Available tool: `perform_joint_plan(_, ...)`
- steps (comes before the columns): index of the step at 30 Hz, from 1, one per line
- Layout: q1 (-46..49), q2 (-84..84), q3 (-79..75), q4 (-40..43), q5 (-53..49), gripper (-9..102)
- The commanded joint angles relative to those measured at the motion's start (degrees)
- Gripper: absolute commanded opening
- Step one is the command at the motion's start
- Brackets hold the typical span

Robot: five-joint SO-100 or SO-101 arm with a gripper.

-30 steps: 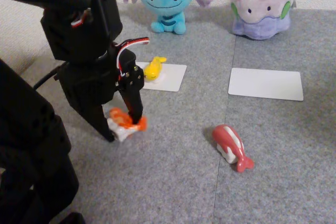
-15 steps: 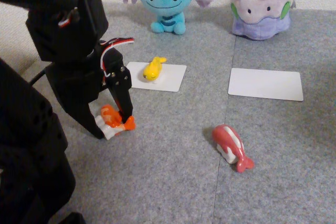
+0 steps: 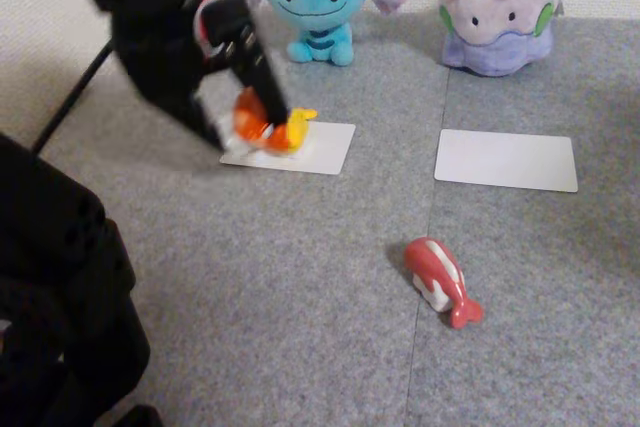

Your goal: Wooper wants to eat egg sudhi, and Goomy wants to eat shrimp sushi

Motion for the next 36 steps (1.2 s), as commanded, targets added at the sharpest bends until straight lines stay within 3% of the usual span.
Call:
perform_joint_plan(1, 4.66, -2.99, -9.23, 2.02, -0.26, 6)
perform_joint_plan(16, 18.81, -36.21, -45.53, 3.34, -1.14, 6)
perform_joint_plan(24, 21.62, -53.17, -66.8, 10.02, -1.05, 6)
perform_joint_plan(36, 23.03, -74.36, -89.74, 10.28, -1.85, 6)
